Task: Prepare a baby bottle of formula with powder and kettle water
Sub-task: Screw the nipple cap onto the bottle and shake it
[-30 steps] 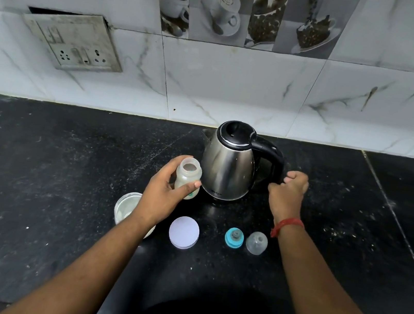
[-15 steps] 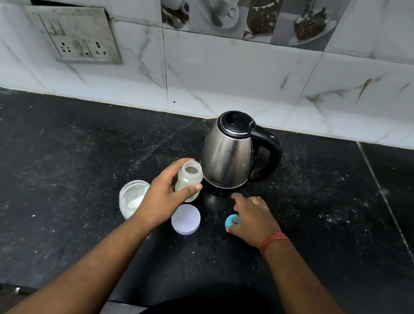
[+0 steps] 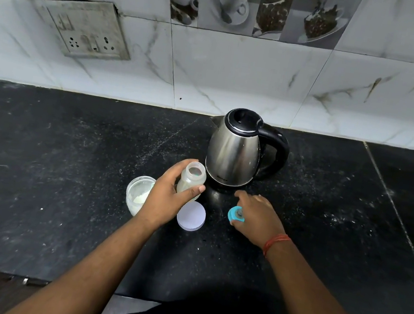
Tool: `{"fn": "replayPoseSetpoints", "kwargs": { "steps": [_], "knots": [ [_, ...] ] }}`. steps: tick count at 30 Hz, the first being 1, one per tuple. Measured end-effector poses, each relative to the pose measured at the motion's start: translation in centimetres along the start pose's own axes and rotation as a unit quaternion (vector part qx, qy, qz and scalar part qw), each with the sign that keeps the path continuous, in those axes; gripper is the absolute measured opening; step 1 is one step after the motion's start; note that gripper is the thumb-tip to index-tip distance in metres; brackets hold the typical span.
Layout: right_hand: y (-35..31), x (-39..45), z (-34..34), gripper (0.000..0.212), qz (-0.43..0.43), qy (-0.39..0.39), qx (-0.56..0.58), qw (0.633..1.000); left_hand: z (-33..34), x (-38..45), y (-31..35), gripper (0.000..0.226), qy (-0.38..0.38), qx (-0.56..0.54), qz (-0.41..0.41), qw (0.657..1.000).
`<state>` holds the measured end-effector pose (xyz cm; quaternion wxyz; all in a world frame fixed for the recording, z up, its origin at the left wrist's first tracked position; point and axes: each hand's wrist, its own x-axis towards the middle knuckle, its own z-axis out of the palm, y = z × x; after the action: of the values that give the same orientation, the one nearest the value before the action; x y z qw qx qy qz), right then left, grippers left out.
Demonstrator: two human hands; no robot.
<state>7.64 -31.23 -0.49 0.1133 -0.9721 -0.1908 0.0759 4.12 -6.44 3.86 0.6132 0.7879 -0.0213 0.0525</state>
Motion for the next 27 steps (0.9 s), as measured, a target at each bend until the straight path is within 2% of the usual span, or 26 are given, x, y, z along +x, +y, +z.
{"fn": "replayPoseSetpoints", "kwargs": {
  "steps": [4, 14, 18, 27],
  "knots": [
    [-1.4, 0.4, -2.4, 0.069, 0.020, 0.031, 0.176, 0.984, 0.0, 0.1, -0.1, 0.050, 0.002, 0.002, -0.005, 1.000],
    [-5.9, 2.3, -11.2, 0.068, -0.040, 0.136, 0.357, 0.923, 0.4, 1.2, 1.6, 0.050, 0.001, -0.013, -0.010, 1.000],
    [-7.3, 2.9, -13.1, 0.071, -0.064, 0.139, 0.366, 0.918, 0.6, 2.0, 2.5, 0.052, -0.015, -0.008, -0.008, 1.000],
    [-8.2, 3.9, -13.7, 0.073, -0.096, 0.116, 0.282, 0.948, 0.6, 3.6, 3.7, 0.053, -0.040, 0.012, 0.007, 0.999]
  ]
}}
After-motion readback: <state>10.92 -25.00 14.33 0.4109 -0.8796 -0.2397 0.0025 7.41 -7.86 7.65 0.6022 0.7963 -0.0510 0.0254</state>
